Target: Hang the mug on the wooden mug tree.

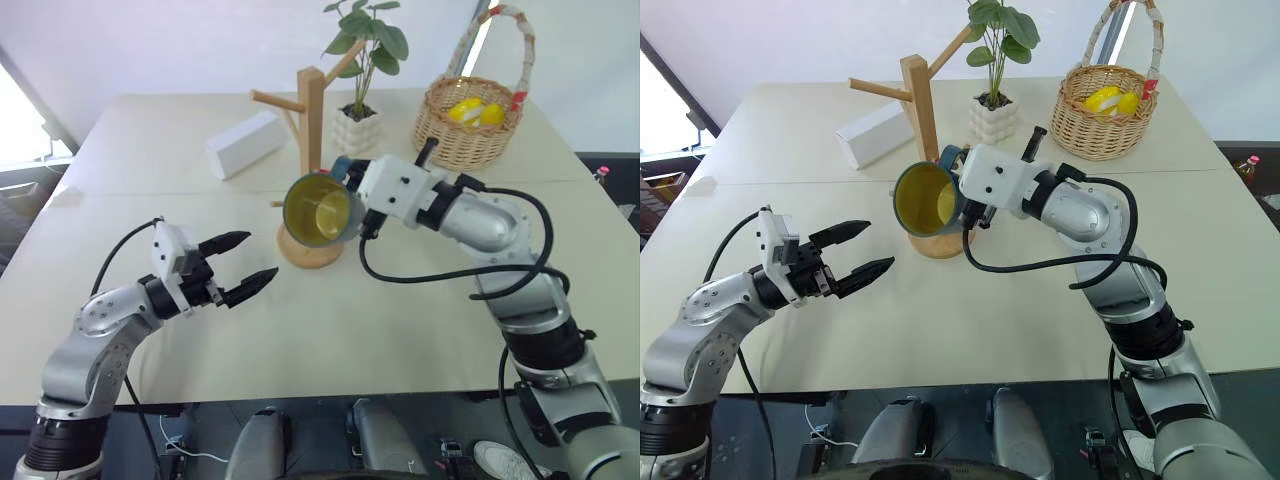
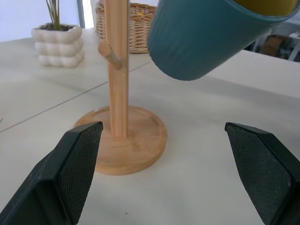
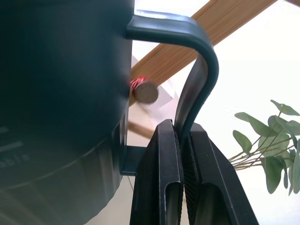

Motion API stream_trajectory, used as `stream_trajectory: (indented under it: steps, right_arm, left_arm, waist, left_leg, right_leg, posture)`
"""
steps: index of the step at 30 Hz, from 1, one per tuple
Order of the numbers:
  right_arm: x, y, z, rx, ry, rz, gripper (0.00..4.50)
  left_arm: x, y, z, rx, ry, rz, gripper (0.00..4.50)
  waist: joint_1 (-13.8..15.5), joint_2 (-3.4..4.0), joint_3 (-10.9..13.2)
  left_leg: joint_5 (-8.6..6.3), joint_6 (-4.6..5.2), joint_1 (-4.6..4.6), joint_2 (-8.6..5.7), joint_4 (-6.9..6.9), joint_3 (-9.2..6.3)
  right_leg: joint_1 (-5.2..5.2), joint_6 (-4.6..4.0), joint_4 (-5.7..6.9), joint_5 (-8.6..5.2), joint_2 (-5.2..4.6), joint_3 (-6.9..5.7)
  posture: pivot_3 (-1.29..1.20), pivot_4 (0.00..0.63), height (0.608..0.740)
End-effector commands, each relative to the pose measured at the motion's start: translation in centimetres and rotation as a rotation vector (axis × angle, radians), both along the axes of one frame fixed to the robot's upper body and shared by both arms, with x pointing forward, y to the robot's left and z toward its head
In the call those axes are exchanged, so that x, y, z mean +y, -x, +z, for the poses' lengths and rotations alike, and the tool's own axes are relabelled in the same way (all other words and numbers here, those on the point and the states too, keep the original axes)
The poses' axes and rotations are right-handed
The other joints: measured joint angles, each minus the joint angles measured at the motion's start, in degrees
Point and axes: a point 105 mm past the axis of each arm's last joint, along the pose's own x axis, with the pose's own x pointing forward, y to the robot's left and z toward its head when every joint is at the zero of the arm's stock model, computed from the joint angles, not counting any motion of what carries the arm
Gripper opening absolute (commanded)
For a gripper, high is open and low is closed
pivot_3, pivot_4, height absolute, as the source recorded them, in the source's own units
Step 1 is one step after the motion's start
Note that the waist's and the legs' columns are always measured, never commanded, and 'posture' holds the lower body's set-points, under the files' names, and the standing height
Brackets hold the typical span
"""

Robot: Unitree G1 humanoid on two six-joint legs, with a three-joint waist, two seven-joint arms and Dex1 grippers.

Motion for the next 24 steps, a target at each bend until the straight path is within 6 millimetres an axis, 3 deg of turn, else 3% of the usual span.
stream_trajectory:
  steps: [1, 10, 13, 15, 20, 24]
  right_arm:
    - [0.5, -0.1, 0.9, -0.021, 0.007, 0.003, 0.03]
    - [0.8, -0.7, 0.3, 0.015, 0.022, -0.014, 0.03]
    - [0.9, -0.6, 0.7, -0.001, 0.012, -0.014, 0.96]
    - [0.8, -0.6, 1.1, -0.018, 0.011, -0.018, 1.89]
    - [-0.6, -0.3, 2.3, -0.055, -0.007, -0.034, 1.89]
    - [-3.0, 1.0, 2.2, -0.013, -0.073, 0.008, 1.89]
  left_arm:
    - [-0.2, 0.2, 1.7, -0.053, 0.012, -0.016, 4.5]
    - [-0.6, 0.2, 1.8, -0.052, 0.019, -0.024, 4.5]
    - [-0.6, 0.2, 1.8, -0.051, 0.02, -0.024, 4.5]
    - [-0.6, 0.1, 1.9, -0.051, 0.021, -0.023, 4.5]
    - [-0.7, -0.3, 1.8, -0.048, 0.029, -0.017, 4.5]
    - [-0.2, -0.8, 1.5, -0.035, 0.063, 0.029, 4.5]
  waist:
    - [0.1, 0.0, 0.0]
    - [0.0, 0.0, 0.0]
    - [0.0, 0.0, 0.0]
    - [0.0, 0.0, 0.0]
    - [0.1, 0.0, 0.0]
    - [0.2, -0.02, 0.0]
  left_leg:
    - [0.0, 0.0, 0.0, 0.0, 0.0, 0.0]
    - [0.0, 0.0, -0.02, -0.01, 0.0, 0.01]
    - [0.0, 0.0, -0.02, -0.01, -0.01, 0.0]
    - [0.0, 0.0, -0.02, -0.01, -0.01, 0.01]
    - [0.0, 0.0, -0.03, -0.01, -0.01, 0.0]
    - [0.0, 0.0, -0.08, -0.03, -0.01, -0.01]
  right_leg:
    - [0.0, 0.0, 0.0, 0.0, 0.0, 0.0]
    - [-0.02, 0.0, -0.01, 0.0, -0.01, 0.0]
    - [-0.02, 0.0, -0.01, 0.0, -0.01, 0.0]
    - [-0.02, 0.0, -0.01, 0.0, -0.01, 0.0]
    - [-0.02, 0.0, -0.02, 0.0, -0.01, 0.0]
    - [0.01, 0.01, -0.1, 0.0, -0.05, -0.03]
  posture:
    - [0.0, 0.15, 0.74]
    - [0.0, 0.15, 0.74]
    - [0.0, 0.15, 0.74]
    - [0.0, 0.15, 0.74]
    - [0.0, 0.15, 0.74]
    - [0.0, 0.15, 0.74]
